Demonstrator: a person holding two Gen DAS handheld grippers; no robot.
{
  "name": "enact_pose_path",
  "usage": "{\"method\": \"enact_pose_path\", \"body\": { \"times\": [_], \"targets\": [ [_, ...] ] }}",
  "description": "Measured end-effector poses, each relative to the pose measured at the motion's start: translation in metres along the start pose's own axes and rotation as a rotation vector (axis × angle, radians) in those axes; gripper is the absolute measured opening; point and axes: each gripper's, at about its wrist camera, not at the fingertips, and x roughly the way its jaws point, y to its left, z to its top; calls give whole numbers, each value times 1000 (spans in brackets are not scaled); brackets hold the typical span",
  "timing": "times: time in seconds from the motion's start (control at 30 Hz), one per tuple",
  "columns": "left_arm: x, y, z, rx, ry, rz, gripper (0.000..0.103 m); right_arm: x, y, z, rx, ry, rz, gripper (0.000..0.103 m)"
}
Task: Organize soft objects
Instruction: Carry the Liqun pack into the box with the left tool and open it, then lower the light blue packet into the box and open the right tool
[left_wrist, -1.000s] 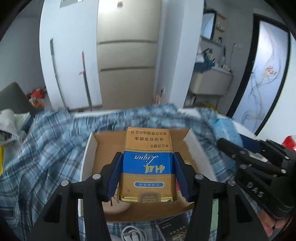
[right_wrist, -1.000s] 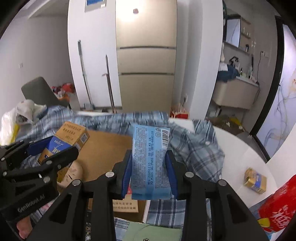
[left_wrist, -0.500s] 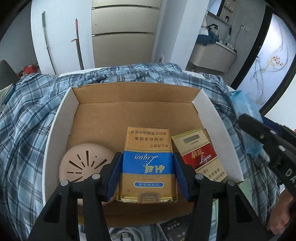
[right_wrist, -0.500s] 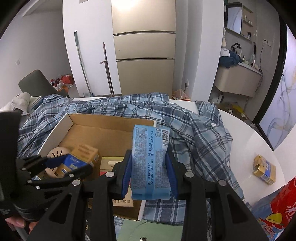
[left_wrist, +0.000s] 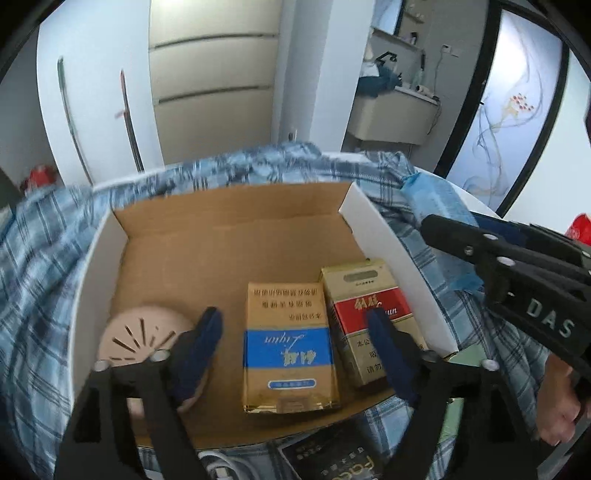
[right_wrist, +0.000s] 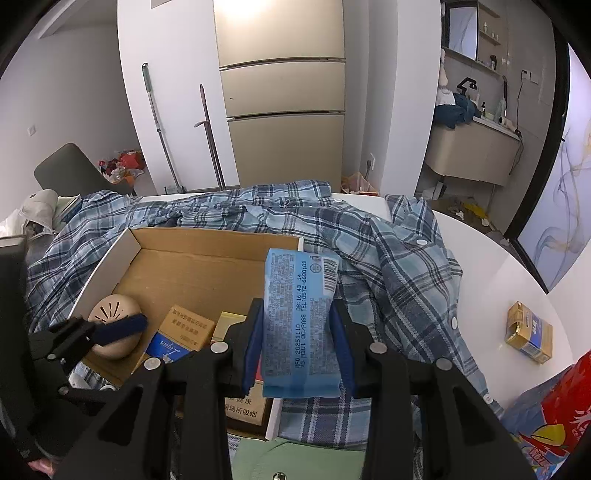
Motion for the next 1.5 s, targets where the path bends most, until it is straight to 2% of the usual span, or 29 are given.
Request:
{"method": "enact_pose_path", "body": {
  "times": [0.1,0.3,0.4,0.43,0.53,0.57,0.63,0.9,1.13,1.23,1.3,1.4,1.5],
  "targets": [
    [-10,5,2,-25,-45,-12,86,0,-1,0,1,0,3,35],
    [-48,23,22,-25,-198,39,86,-1,-1,1,14,-1,16,35],
    [-69,44,33,-106,-277,29,89,-2,3,5,15,6,20,35],
    [-72,48,35,-122,-290,26,92,-2,7,9,15,6,21,35],
    [-81,58,37,-141,-342,73,98,-2,17,21,19,12,44,35],
    [-82,60,37,-135,-359,97,103,0,20,26,22,20,62,35],
    [-83,65,34,-129,-384,131,103,4,23,34,32,26,77,35],
    [-53,87,25,-173,-307,149,103,59,32,41,22,92,68,35],
    [-52,90,23,-202,-303,123,103,86,28,27,27,131,46,35],
    [-55,93,23,-236,-296,88,103,86,29,26,16,127,50,39],
    [-59,92,24,-234,-304,85,103,80,30,27,9,114,60,57],
    [-71,85,26,-212,-336,102,103,67,34,29,-20,72,29,58],
    [-86,79,28,-207,-357,73,103,48,33,33,-21,44,28,58]
  ]
}}
